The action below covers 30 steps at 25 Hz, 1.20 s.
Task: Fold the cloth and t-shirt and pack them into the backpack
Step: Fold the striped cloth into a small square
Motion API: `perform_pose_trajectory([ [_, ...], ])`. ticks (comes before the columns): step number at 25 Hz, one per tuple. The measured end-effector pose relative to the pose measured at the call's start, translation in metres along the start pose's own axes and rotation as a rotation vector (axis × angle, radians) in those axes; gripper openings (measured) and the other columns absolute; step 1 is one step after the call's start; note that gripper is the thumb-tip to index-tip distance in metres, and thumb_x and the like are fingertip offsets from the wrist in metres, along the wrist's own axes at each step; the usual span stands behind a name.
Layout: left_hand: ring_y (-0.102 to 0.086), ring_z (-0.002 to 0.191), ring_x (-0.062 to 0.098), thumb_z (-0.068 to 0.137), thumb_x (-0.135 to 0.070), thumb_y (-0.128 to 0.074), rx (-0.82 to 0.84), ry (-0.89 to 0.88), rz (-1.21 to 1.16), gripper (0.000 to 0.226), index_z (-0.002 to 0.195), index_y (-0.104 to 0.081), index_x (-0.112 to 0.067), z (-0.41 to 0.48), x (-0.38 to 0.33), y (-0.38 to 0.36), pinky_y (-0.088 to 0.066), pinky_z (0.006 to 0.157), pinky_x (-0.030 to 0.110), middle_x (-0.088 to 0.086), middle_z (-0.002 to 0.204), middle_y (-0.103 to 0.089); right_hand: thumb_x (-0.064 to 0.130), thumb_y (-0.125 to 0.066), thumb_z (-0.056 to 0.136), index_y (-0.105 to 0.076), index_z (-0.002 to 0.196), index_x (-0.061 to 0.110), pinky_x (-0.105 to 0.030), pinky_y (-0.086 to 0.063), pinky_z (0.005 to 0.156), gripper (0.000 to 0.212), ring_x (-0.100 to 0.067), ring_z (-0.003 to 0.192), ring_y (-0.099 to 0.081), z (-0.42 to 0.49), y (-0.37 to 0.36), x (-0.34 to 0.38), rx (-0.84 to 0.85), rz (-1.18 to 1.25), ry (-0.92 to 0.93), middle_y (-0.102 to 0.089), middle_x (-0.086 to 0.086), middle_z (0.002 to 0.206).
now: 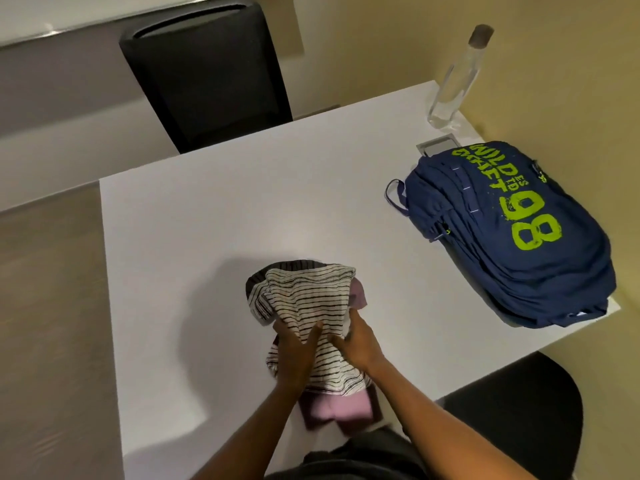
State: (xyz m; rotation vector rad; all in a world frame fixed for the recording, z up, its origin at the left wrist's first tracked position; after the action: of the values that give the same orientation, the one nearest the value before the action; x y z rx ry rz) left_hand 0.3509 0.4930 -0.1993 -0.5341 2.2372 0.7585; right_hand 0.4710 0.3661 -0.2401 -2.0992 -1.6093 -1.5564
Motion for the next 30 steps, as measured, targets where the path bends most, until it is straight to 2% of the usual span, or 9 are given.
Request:
perform_pose_trajectory([
  [4,-0.057,0.123,0.033,0.097,-0.04,-0.065,-0.236,-0.02,0.033,0.055,0.137,-0.038,-0.014,-0.005,0.01,0.023,-0.053,0.103,0.055,0.012,0.135,-0.055,0.062,-0.062,0.095,-0.064,0.13,0.029,-0.035,-0.055,0.101,0.048,-0.007,0.111,-0.068,-0.002,0.026,0.005,0.068,0.238,-0.048,-0.071,0.013,0.127],
  [7,-0.057,0.117,0.029,0.103,-0.028,-0.058,-0.35,-0.1,0.115,0.032,0.128,-0.054,-0.008,-0.009,0.007,0.035,-0.054,0.101,0.046,0.013,0.127,-0.056,0.053,-0.059,0.1,-0.073,0.113,0.022,-0.035,-0.058,0.095,0.036,-0.013,0.101,-0.072,-0.005,0.035,0.007,0.079,0.336,-0.068,-0.076,0.005,0.11],
  [12,-0.065,0.11,0.033,0.11,-0.028,-0.042,-0.479,-0.114,0.032,0.029,0.128,-0.053,-0.008,-0.014,0.007,0.062,-0.058,0.094,0.047,0.016,0.122,-0.067,0.042,-0.062,0.101,-0.075,0.099,0.021,-0.03,-0.061,0.084,0.024,-0.016,0.093,-0.074,-0.006,0.047,-0.003,0.047,0.357,-0.128,-0.078,0.005,0.097],
  [14,-0.067,0.103,0.037,0.111,-0.027,-0.041,-0.525,-0.099,0.044,0.026,0.124,-0.052,-0.007,-0.013,0.019,0.079,-0.058,0.084,0.042,0.019,0.115,-0.069,0.055,-0.064,0.094,-0.074,0.097,0.024,-0.043,-0.062,0.084,0.033,-0.021,0.089,-0.074,-0.004,0.055,-0.005,0.0,0.297,-0.096,-0.078,0.003,0.093],
  [16,-0.067,0.099,0.041,0.111,-0.025,-0.04,-0.58,-0.105,0.069,0.025,0.123,-0.051,-0.006,-0.014,0.031,0.101,-0.055,0.079,0.041,0.022,0.112,-0.069,0.067,-0.061,0.087,-0.072,0.094,0.024,-0.044,-0.059,0.075,0.045,-0.021,0.081,-0.07,-0.001,0.064,-0.002,-0.086,0.131,-0.004,-0.075,0.004,0.086],
  [20,-0.067,0.101,0.047,0.111,-0.026,-0.039,-0.671,-0.09,0.135,0.027,0.128,-0.049,-0.008,-0.015,0.053,0.147,-0.056,0.082,0.054,0.027,0.113,-0.069,0.053,-0.066,0.095,-0.068,0.115,0.014,-0.032,-0.044,0.077,0.043,-0.02,0.09,-0.058,-0.005,0.069,0.008,-0.247,-0.121,-0.016,-0.064,-0.002,0.105],
  [24,-0.066,0.102,0.05,0.111,-0.029,-0.038,-0.693,-0.042,0.225,0.024,0.125,-0.047,-0.012,-0.008,0.08,0.191,-0.056,0.084,0.06,0.027,0.111,-0.069,0.038,-0.067,0.097,-0.062,0.117,0.012,-0.034,-0.051,0.081,0.033,-0.022,0.098,-0.058,-0.022,0.069,0.036,-0.376,-0.237,-0.002,-0.059,-0.004,0.112],
  [27,-0.065,0.102,0.049,0.11,-0.027,-0.04,-0.681,0.058,0.265,0.022,0.123,-0.046,-0.01,-0.002,0.111,0.212,-0.055,0.084,0.061,0.028,0.112,-0.067,0.029,-0.072,0.091,-0.055,0.132,0.012,-0.041,-0.05,0.102,0.048,-0.031,0.121,-0.055,-0.035,0.067,0.065,-0.51,-0.376,0.129,-0.056,-0.013,0.136],
  [30,-0.06,0.112,0.051,0.105,-0.02,-0.052,-0.591,0.153,0.242,0.034,0.133,-0.043,-0.004,-0.004,0.125,0.2,-0.053,0.089,0.061,0.031,0.128,-0.058,0.041,-0.07,0.087,-0.044,0.148,0.018,-0.048,-0.034,0.122,0.071,-0.031,0.143,-0.038,-0.034,0.039,0.092,-0.394,-0.562,0.281,-0.039,-0.012,0.158],
])
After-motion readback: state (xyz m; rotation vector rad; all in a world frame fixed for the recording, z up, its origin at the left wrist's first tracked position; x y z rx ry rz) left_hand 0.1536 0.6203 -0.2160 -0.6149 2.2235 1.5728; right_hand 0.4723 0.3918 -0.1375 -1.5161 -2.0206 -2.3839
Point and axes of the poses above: each hand's wrist, its own z-axis towards the middle knuckle, its own y-axis out of the back of the hand, x = y × z, the point moved 10 cm from there along z, towards the middle knuckle
